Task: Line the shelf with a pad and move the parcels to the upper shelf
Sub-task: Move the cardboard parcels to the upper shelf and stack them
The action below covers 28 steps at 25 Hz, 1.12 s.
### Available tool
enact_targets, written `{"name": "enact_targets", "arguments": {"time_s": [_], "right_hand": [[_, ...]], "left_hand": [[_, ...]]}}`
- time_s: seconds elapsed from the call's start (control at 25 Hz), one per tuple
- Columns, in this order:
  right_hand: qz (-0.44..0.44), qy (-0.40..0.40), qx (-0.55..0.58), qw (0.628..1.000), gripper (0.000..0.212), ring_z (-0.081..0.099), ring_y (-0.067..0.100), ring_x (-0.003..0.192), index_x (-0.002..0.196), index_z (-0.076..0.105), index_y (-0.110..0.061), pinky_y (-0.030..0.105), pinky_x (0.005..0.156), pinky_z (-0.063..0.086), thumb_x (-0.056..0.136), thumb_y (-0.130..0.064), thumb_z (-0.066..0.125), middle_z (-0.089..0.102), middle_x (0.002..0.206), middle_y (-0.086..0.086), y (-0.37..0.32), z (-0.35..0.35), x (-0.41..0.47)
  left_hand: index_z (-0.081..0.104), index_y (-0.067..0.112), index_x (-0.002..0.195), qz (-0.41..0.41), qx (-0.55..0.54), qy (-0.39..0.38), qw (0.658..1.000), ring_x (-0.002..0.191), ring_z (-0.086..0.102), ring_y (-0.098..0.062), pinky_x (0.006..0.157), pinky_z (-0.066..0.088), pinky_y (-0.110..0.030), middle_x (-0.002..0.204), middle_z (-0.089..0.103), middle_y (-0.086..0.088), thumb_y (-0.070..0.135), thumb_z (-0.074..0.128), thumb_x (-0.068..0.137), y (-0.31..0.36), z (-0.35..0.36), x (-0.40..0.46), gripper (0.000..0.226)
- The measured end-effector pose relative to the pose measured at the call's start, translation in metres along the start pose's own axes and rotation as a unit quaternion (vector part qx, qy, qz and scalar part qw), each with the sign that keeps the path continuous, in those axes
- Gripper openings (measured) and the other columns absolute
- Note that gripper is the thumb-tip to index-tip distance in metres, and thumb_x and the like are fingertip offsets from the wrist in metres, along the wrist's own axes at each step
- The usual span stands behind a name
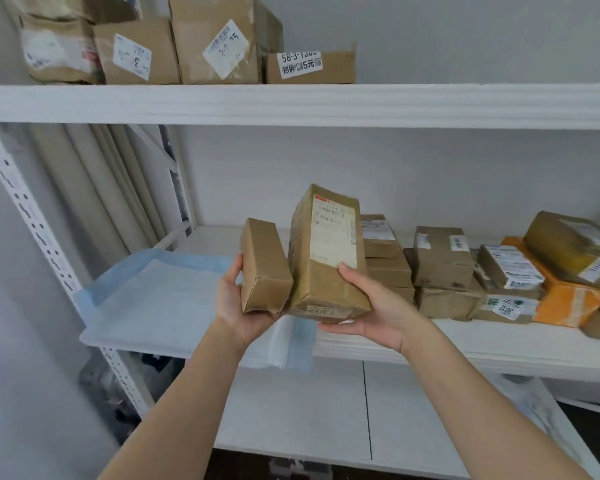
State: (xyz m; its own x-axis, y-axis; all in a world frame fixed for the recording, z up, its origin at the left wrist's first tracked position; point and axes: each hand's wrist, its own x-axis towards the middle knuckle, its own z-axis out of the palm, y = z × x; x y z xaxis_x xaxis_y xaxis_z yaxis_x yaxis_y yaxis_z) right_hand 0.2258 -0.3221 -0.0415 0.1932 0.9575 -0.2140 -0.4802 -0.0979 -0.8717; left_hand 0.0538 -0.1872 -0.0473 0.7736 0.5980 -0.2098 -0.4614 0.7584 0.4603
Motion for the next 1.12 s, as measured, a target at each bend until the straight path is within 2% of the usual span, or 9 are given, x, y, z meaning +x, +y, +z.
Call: {"name": "enact_targets", "arguments": {"time_s": [0.16, 0.32, 0.48, 0.64, 0.72, 0.84, 0.96, 1.04, 1.12], "right_hand": [[-0.012, 0.023, 0.023, 0.999, 0.049, 0.063, 0.033, 0.113, 0.120, 0.063, -0.019, 0.061, 0.096, 0.047, 0.075, -0.031, 0.077, 0.070, 0.114, 0.013, 0.001, -0.006, -0.048], [-0.032, 0.018, 0.038, 0.999, 0.042, 0.062, 0.036, 0.114, 0.119, 0.065, -0.017, 0.061, 0.096, 0.047, 0.079, -0.029, 0.073, 0.069, 0.115, 0.015, -0.007, -0.003, -0.090], [-0.063, 0.006, 0.022, 0.998, 0.047, 0.062, 0.035, 0.114, 0.126, 0.059, -0.015, 0.059, 0.095, 0.048, 0.082, -0.028, 0.069, 0.068, 0.119, 0.015, -0.018, -0.001, -0.123], [-0.121, 0.015, -0.002, 0.993, 0.043, 0.067, 0.030, 0.104, 0.123, 0.059, -0.016, 0.057, 0.093, 0.050, 0.082, -0.023, 0.064, 0.071, 0.111, 0.011, -0.038, 0.010, -0.148], [-0.141, 0.024, -0.002, 0.990, 0.040, 0.067, 0.029, 0.100, 0.119, 0.061, -0.015, 0.059, 0.095, 0.048, 0.080, -0.023, 0.063, 0.072, 0.105, 0.009, -0.049, 0.017, -0.154], [-0.166, 0.037, 0.007, 0.985, 0.040, 0.062, 0.033, 0.106, 0.117, 0.061, -0.014, 0.063, 0.100, 0.042, 0.078, -0.021, 0.064, 0.068, 0.110, 0.013, -0.064, 0.029, -0.158], [-0.208, 0.024, 0.006, 0.978, 0.043, 0.062, 0.033, 0.106, 0.120, 0.059, -0.015, 0.063, 0.098, 0.044, 0.077, -0.021, 0.063, 0.069, 0.111, 0.013, -0.079, 0.043, -0.162], [-0.239, 0.026, 0.003, 0.971, 0.046, 0.062, 0.034, 0.111, 0.124, 0.055, -0.016, 0.059, 0.095, 0.048, 0.080, -0.026, 0.064, 0.067, 0.116, 0.013, -0.091, 0.053, -0.163], [-0.270, 0.032, -0.003, 0.962, 0.058, 0.060, 0.033, 0.116, 0.135, 0.047, -0.019, 0.053, 0.090, 0.053, 0.082, -0.034, 0.065, 0.061, 0.127, 0.014, -0.103, 0.061, -0.161]], "left_hand": [[0.057, 0.003, 0.131, 0.010, 0.039, -0.003, 0.999, 0.125, 0.053, -0.044, 0.109, 0.034, -0.060, 0.131, 0.059, -0.025, 0.055, 0.048, 0.092, -0.018, 0.012, -0.040, 0.065], [0.054, 0.005, 0.130, 0.028, 0.056, 0.017, 0.998, 0.118, 0.059, -0.041, 0.106, 0.041, -0.055, 0.129, 0.061, -0.023, 0.052, 0.062, 0.086, -0.035, 0.032, -0.066, 0.065], [0.058, 0.007, 0.124, 0.037, 0.104, 0.007, 0.994, 0.107, 0.065, -0.041, 0.098, 0.048, -0.054, 0.128, 0.061, -0.022, 0.060, 0.064, 0.079, -0.044, 0.056, -0.086, 0.070], [0.059, 0.012, 0.124, 0.052, 0.173, 0.011, 0.983, 0.102, 0.067, -0.040, 0.080, 0.057, -0.046, 0.115, 0.067, -0.019, 0.070, 0.062, 0.075, -0.036, 0.073, -0.097, 0.076], [0.062, 0.015, 0.120, 0.072, 0.199, 0.017, 0.977, 0.099, 0.066, -0.035, 0.087, 0.053, -0.044, 0.103, 0.071, -0.013, 0.060, 0.064, 0.080, -0.025, 0.082, -0.105, 0.060], [0.062, 0.017, 0.118, 0.086, 0.233, 0.004, 0.969, 0.092, 0.063, -0.030, 0.100, 0.042, -0.045, 0.094, 0.072, -0.008, 0.041, 0.060, 0.086, -0.010, 0.096, -0.115, 0.040], [0.061, 0.012, 0.118, 0.081, 0.241, -0.034, 0.967, 0.094, 0.062, -0.032, 0.102, 0.042, -0.051, 0.100, 0.068, -0.011, 0.025, 0.050, 0.086, 0.004, 0.113, -0.126, 0.036], [0.060, 0.012, 0.120, 0.088, 0.250, -0.046, 0.963, 0.094, 0.062, -0.032, 0.103, 0.042, -0.052, 0.101, 0.067, -0.011, 0.022, 0.047, 0.085, 0.014, 0.126, -0.131, 0.039], [0.056, 0.012, 0.128, 0.105, 0.258, -0.057, 0.959, 0.094, 0.063, -0.030, 0.098, 0.048, -0.051, 0.103, 0.067, -0.010, 0.022, 0.049, 0.086, 0.022, 0.137, -0.133, 0.044]]}}
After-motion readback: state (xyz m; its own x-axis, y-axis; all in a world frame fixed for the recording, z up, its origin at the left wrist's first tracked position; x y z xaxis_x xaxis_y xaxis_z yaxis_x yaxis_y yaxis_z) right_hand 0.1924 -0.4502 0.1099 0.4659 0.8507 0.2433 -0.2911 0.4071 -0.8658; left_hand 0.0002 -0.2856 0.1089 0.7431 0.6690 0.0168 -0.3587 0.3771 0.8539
